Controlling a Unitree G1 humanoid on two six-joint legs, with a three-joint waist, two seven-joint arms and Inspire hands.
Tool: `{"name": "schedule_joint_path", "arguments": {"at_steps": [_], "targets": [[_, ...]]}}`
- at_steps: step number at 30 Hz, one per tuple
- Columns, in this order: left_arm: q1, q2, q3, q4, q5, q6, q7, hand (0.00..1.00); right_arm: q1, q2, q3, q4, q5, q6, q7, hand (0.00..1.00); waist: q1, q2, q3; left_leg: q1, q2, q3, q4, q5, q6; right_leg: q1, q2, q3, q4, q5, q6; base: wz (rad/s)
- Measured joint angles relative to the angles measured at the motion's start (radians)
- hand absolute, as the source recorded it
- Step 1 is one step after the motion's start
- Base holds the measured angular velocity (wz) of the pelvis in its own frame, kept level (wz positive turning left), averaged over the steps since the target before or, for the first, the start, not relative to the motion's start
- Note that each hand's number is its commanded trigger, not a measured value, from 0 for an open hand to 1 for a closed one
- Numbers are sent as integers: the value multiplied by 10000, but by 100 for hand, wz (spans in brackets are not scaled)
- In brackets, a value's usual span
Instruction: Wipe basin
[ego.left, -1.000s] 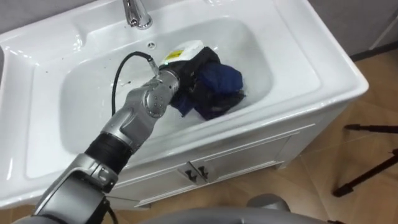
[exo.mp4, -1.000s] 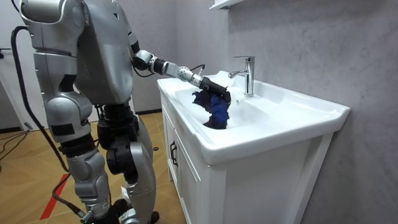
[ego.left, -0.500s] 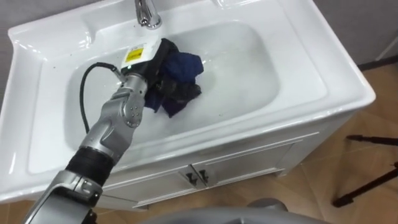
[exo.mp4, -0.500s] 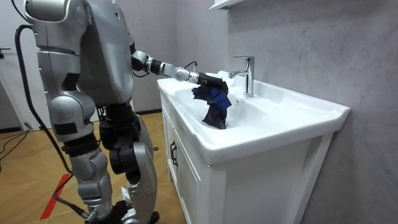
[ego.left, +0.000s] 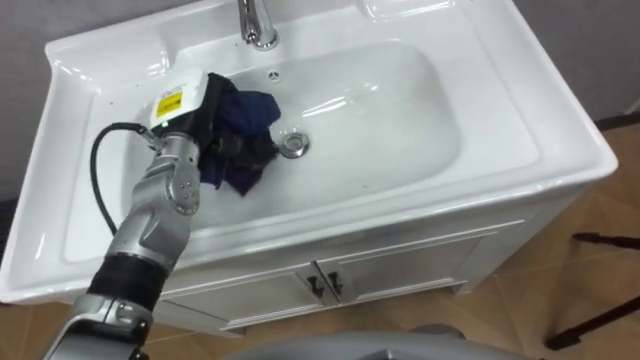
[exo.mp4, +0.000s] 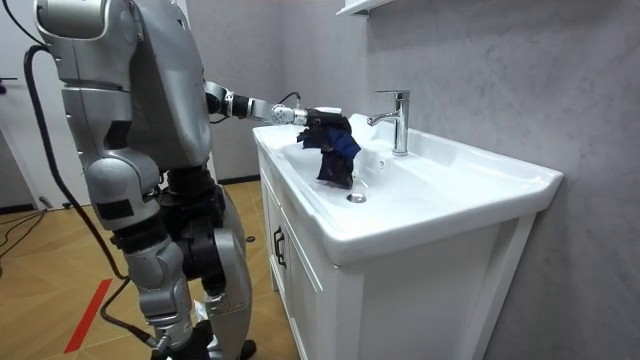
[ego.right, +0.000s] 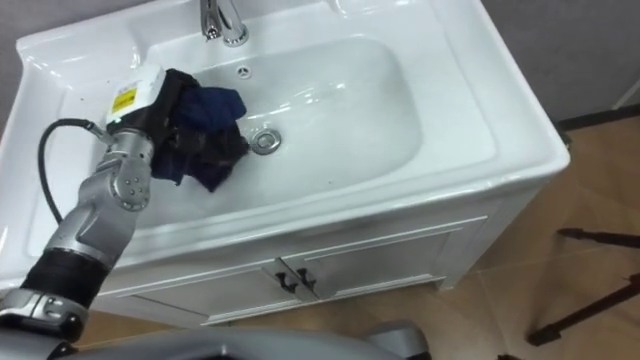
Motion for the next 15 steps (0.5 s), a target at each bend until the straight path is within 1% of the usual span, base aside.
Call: {"name": "schedule_joint_path", "arguments": {"at_steps": [2,6,8,12,13,15], "targets": [[40,-16,371,-19,5,-16,304,100,58,1,-219,-10,-4,-5,-38,0,-2,-3,2,7,-6,-101,0,1,-7,47,21,-4,-10,16,-28,0],[39,-15,803,-17,9,-33,704,100,98,-15,-369,-36,-189,-4,-45,0,123,-2,-2,28,-13,-111,11,1,-10,73,27,-2,-14,21,-35,-4],[106,-9,936,-17,40,-50,785,100,191,-14,-450,-89,-398,-6,7,0,281,38,-29,37,-17,-112,13,-4,-18,79,25,23,-18,21,-36,0],[337,32,1388,-16,2,-80,804,100,286,-18,-574,-147,-358,-8,25,0,509,68,-51,30,-21,-191,19,-28,-53,154,42,-7,-138,32,-53,3],[422,84,1579,-3,-9,-80,834,100,295,-17,-575,-146,-317,-3,17,0,560,91,-67,18,-32,-269,20,-28,-54,168,44,-11,-155,34,-56,11],[438,188,1759,12,-75,-65,856,100,327,-17,-572,-145,-252,4,2,0,756,94,-68,5,-38,-332,36,-28,-54,174,47,-41,-159,34,-57,9]]}}
